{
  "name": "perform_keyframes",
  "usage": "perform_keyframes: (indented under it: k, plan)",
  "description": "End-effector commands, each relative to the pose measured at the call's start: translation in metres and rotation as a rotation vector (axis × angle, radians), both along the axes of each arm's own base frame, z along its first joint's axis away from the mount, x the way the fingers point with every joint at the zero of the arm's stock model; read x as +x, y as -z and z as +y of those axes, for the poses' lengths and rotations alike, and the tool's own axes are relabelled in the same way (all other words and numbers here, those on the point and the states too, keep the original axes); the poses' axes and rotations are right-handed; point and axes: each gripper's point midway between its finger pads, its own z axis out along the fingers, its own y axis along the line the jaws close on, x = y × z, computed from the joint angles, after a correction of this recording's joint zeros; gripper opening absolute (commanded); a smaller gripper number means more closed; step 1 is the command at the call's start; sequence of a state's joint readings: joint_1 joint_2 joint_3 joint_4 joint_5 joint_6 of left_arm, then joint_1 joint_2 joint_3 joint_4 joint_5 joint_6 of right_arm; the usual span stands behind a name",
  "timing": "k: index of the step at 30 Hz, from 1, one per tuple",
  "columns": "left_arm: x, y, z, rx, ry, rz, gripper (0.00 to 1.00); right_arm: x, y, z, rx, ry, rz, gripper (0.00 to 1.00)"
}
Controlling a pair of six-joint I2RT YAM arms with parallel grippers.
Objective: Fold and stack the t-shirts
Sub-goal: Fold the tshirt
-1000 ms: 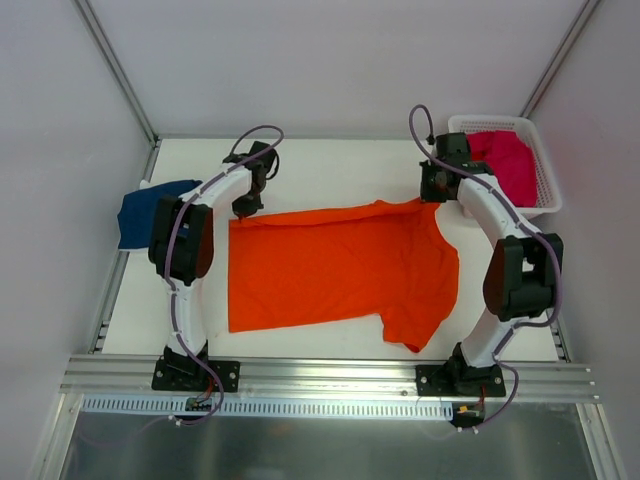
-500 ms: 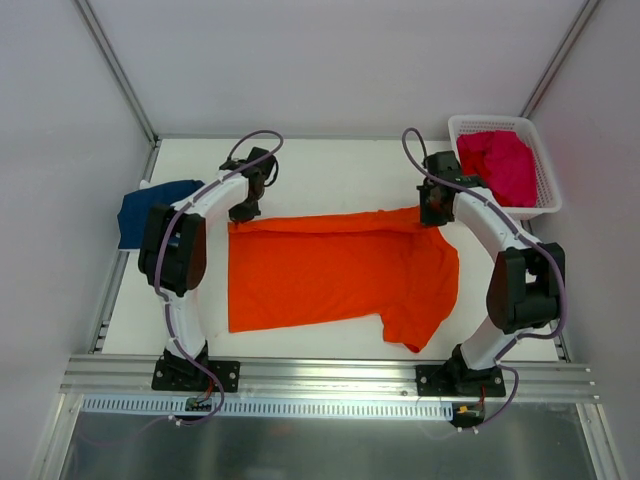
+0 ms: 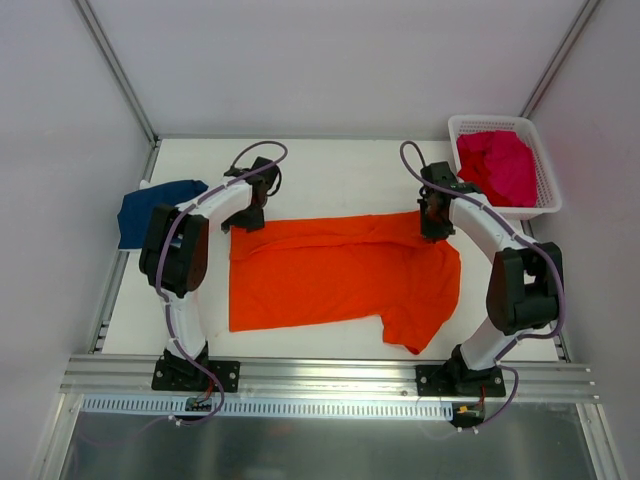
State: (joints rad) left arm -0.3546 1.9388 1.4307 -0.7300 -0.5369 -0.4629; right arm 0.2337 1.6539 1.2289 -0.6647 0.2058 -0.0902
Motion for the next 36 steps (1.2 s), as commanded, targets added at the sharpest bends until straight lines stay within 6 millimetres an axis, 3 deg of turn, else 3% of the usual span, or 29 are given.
perform_keyframes:
  k: [1, 2, 4, 8, 9, 14, 16, 18, 19, 20, 21, 24, 26, 32, 36]
  plan:
    - [-0.001, -0.02, 0.002, 0.025, -0.004, -0.055, 0.61, -0.006, -0.006, -0.009, -0.045, 0.038, -0.003, 0.18]
    - [-0.001, -0.021, 0.003, 0.027, -0.007, -0.058, 0.62, -0.007, -0.004, -0.009, -0.051, 0.039, 0.004, 0.26]
    - [0.0, -0.026, 0.005, 0.033, -0.015, -0.076, 0.61, -0.009, 0.0, -0.012, -0.068, 0.049, 0.035, 0.56]
    - [0.002, -0.04, 0.008, 0.04, -0.025, -0.123, 0.59, -0.016, -0.004, -0.009, -0.058, 0.042, 0.028, 0.65]
    - [0.003, -0.048, 0.008, 0.038, -0.023, -0.141, 0.58, -0.017, -0.01, -0.008, -0.056, 0.042, 0.008, 0.78]
    - [0.019, -0.066, 0.002, 0.028, 0.004, -0.184, 0.56, -0.002, -0.058, 0.002, 0.019, 0.021, -0.2, 0.81]
    - [0.028, -0.066, -0.004, 0.009, 0.015, -0.185, 0.53, 0.008, -0.06, 0.001, 0.008, 0.017, -0.208, 0.72]
    - [0.031, -0.052, -0.012, -0.025, 0.022, -0.15, 0.44, 0.023, -0.063, 0.004, 0.012, 0.018, -0.218, 0.45]
    - [0.033, -0.044, -0.017, -0.035, 0.026, -0.134, 0.4, 0.028, -0.05, 0.007, 0.02, 0.016, -0.177, 0.28]
    - [0.033, -0.038, -0.022, -0.061, 0.028, -0.118, 0.33, 0.039, -0.053, 0.009, 0.028, 0.024, -0.187, 0.05]
    - [0.034, -0.034, -0.024, -0.072, 0.027, -0.11, 0.28, 0.045, -0.048, 0.01, 0.033, 0.025, -0.173, 0.0]
    - [0.031, -0.02, -0.028, -0.09, 0.018, -0.076, 0.07, 0.063, -0.03, 0.017, 0.059, 0.023, -0.126, 0.0]
    - [0.029, -0.013, -0.028, -0.087, 0.014, -0.06, 0.0, 0.071, -0.013, 0.019, 0.069, 0.024, -0.086, 0.0]
    - [0.022, 0.003, -0.03, -0.098, 0.018, -0.015, 0.0, 0.092, 0.013, 0.013, 0.11, 0.05, -0.012, 0.0]
    - [0.017, 0.012, -0.031, -0.106, 0.021, 0.013, 0.0, 0.103, 0.028, -0.003, 0.094, 0.081, 0.024, 0.0]
